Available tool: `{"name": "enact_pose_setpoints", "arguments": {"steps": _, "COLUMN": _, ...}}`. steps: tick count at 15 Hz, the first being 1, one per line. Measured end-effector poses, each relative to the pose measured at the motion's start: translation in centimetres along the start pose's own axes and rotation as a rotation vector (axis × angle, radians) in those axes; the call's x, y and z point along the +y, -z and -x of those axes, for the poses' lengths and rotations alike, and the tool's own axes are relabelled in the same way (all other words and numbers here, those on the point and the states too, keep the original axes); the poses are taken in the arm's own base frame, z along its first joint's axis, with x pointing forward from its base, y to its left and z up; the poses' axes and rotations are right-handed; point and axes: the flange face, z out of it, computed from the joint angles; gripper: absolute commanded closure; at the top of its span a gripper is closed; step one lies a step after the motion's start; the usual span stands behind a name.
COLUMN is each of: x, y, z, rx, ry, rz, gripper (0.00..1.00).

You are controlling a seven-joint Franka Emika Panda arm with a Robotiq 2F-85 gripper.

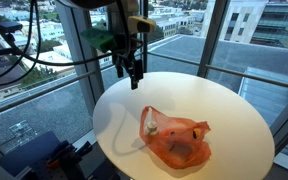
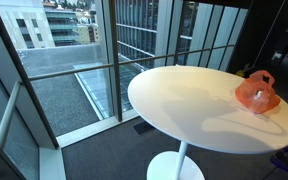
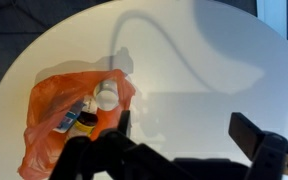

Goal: Remove the white bottle from the plastic bag

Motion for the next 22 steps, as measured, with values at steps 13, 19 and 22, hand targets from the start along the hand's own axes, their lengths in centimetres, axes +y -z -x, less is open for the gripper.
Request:
{"name": "enact_pose_setpoints", "arguments": {"steps": 13, "x": 1.6, "y": -1.5, "z": -0.8, "rx": -0.005, "ry": -0.035, "rz": -0.001, "gripper": 0.00}}
{"name": "enact_pose_setpoints", "arguments": {"steps": 19, "x": 5.7, "y": -4.4, "z": -2.7, "rx": 0.033, "ry": -0.117, "rz": 0.002, "gripper": 0.00}}
{"name": "enact_pose_setpoints", "arguments": {"steps": 22, "x": 7.8, "y": -6.0, "z": -3.1, "rx": 0.030, "ry": -0.152, "rz": 0.005, "gripper": 0.00}}
